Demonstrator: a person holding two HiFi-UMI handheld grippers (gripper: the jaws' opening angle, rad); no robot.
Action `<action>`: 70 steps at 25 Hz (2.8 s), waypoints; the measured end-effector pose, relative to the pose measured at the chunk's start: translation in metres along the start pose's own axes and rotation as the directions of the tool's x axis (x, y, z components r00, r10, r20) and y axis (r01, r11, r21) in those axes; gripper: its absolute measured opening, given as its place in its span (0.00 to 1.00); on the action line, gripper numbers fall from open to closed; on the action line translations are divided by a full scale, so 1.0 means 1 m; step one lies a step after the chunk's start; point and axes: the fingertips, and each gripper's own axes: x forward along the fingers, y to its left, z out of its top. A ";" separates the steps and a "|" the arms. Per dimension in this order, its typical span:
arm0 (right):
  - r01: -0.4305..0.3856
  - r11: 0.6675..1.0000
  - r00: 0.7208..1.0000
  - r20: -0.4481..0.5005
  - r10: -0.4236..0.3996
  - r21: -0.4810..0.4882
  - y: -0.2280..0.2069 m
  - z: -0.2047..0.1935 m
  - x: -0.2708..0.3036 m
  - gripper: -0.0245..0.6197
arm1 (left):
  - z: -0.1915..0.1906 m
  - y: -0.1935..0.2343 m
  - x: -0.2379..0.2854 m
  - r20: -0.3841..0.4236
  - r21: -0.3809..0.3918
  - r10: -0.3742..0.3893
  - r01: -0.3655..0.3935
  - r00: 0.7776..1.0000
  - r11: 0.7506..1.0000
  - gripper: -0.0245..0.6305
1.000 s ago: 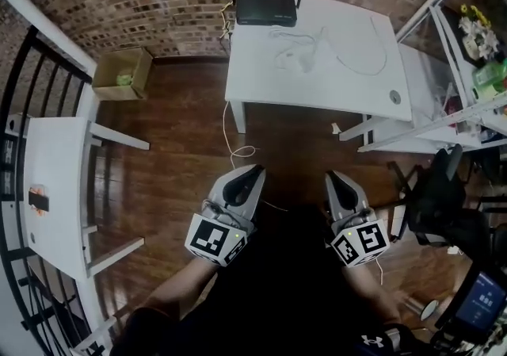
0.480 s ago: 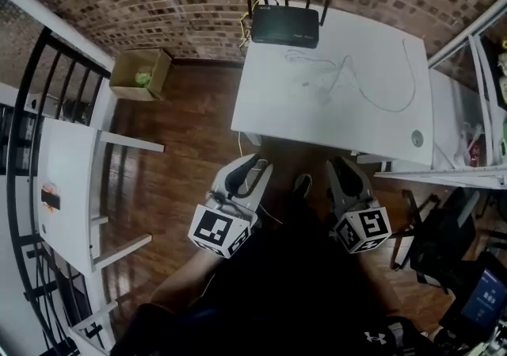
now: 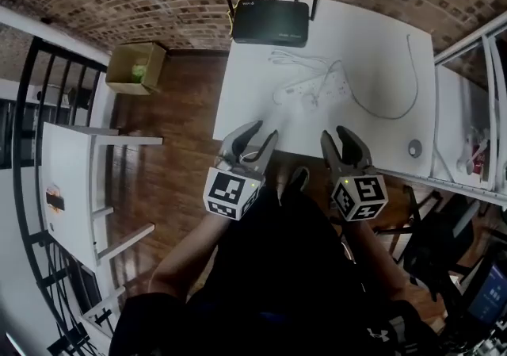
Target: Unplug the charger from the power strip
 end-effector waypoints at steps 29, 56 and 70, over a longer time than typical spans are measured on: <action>0.112 0.963 0.906 -0.373 -0.201 -0.247 -0.045 -0.112 0.142 0.36 | -0.150 0.035 0.165 -0.371 0.145 -0.255 0.327 0.893 0.934 0.31; 0.086 0.948 0.884 -0.415 -0.214 -0.306 -0.037 -0.104 0.143 0.25 | -0.151 0.034 0.167 -0.322 0.185 -0.245 0.315 0.914 0.931 0.26; 0.106 0.967 0.892 -0.409 -0.195 -0.231 -0.045 -0.110 0.140 0.25 | -0.152 0.033 0.168 -0.325 0.180 -0.241 0.310 0.914 0.933 0.26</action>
